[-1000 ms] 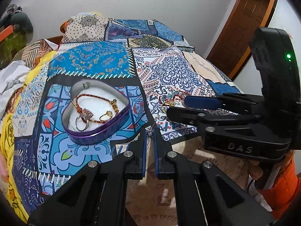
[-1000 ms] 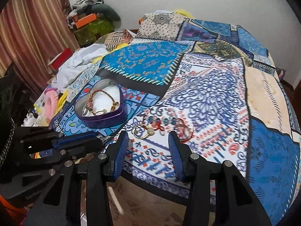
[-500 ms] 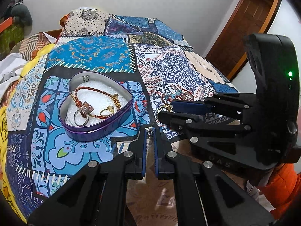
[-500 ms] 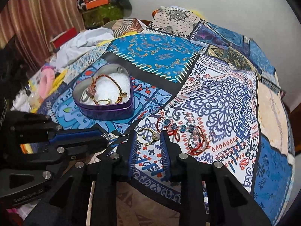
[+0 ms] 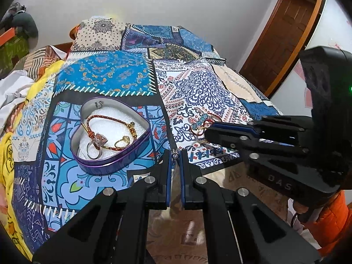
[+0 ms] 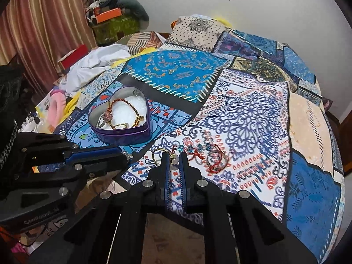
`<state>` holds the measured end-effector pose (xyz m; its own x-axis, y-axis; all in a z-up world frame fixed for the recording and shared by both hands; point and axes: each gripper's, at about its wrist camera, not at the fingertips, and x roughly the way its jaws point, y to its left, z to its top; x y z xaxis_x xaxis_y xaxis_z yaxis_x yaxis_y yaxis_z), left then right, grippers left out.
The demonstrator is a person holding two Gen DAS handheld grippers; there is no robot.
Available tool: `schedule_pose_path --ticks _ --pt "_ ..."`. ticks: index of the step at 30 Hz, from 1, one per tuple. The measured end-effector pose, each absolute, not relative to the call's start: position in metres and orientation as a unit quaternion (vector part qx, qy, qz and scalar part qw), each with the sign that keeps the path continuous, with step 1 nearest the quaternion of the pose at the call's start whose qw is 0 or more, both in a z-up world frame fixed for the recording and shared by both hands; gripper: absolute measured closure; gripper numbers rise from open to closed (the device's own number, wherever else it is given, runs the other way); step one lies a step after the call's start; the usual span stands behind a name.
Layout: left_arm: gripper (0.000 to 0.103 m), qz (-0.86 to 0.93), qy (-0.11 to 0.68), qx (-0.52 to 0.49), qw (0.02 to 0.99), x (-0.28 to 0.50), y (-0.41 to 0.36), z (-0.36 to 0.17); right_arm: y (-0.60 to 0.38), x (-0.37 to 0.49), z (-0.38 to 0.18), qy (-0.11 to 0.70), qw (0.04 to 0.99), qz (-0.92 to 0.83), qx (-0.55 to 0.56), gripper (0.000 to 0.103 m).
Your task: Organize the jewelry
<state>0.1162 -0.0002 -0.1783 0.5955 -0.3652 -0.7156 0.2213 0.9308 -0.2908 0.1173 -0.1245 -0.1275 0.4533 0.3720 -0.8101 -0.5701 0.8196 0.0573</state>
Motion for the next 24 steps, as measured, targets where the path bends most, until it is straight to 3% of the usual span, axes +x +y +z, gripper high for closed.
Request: schedule_pose_path --ticks 24 --pt "0.098 -0.092 0.315 -0.074 0.942 0.108 0.054 -0.102 -0.103 0.127 -0.078 0.381 0.871 0.305 -0.051 0.095"
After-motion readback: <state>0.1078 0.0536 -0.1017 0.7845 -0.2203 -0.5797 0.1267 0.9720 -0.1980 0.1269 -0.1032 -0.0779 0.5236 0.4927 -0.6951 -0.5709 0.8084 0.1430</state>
